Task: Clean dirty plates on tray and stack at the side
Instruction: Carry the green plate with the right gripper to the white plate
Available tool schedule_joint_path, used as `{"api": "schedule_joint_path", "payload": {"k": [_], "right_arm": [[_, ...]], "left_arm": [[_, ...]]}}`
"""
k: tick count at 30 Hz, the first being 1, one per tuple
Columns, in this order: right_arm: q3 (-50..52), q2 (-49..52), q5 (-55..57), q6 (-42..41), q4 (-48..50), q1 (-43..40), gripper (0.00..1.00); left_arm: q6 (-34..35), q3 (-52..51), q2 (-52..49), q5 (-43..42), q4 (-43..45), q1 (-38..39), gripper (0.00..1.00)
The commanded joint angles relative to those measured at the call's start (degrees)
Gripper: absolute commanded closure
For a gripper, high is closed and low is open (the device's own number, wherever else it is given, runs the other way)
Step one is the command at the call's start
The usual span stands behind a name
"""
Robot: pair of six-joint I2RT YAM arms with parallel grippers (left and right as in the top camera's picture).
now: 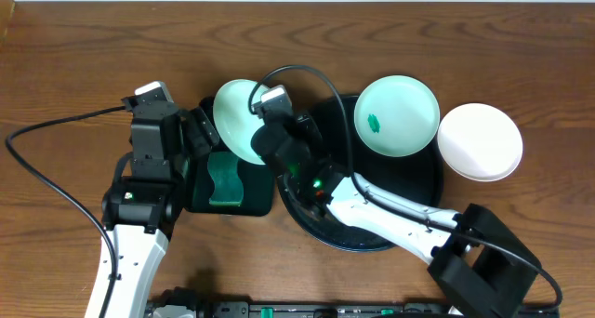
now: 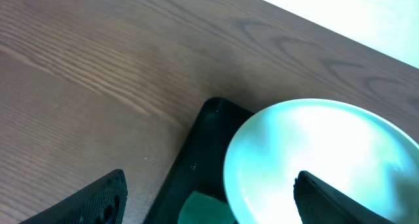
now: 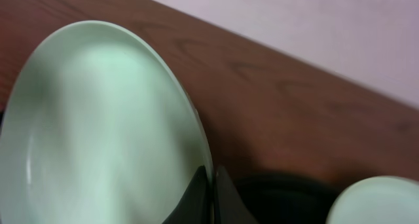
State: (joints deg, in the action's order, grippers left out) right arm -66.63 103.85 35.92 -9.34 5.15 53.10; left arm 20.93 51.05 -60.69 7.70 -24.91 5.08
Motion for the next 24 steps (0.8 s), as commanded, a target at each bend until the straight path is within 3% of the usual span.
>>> {"api": "schedule_joint_path", "payload": {"k": [1, 12, 18, 24], "right_arm": [[-0.76, -3.69, -7.85, -10.43, -1.14, -2.91, 0.99], [-0.76, -15.32, -21.46, -20.48, -17.51, -16.81, 0.99], [-0.76, -20.85, -28.63, -22.05, -29.07, -28.94, 0.99], [-0.76, -23.39, -32.2, -28.74, -41.18, -43.23, 0.99]], "left_arm": [[-0.35, 0.94, 0.02, 0.92, 0.11, -0.2, 0.18], [-0.33, 0.94, 0.02, 0.92, 0.11, -0.2, 0.18], [-0.35, 0.94, 0.02, 0.92, 0.11, -0.2, 0.18], [-0.33, 0.94, 0.02, 0.92, 0.11, -0.2, 0.18]]}}
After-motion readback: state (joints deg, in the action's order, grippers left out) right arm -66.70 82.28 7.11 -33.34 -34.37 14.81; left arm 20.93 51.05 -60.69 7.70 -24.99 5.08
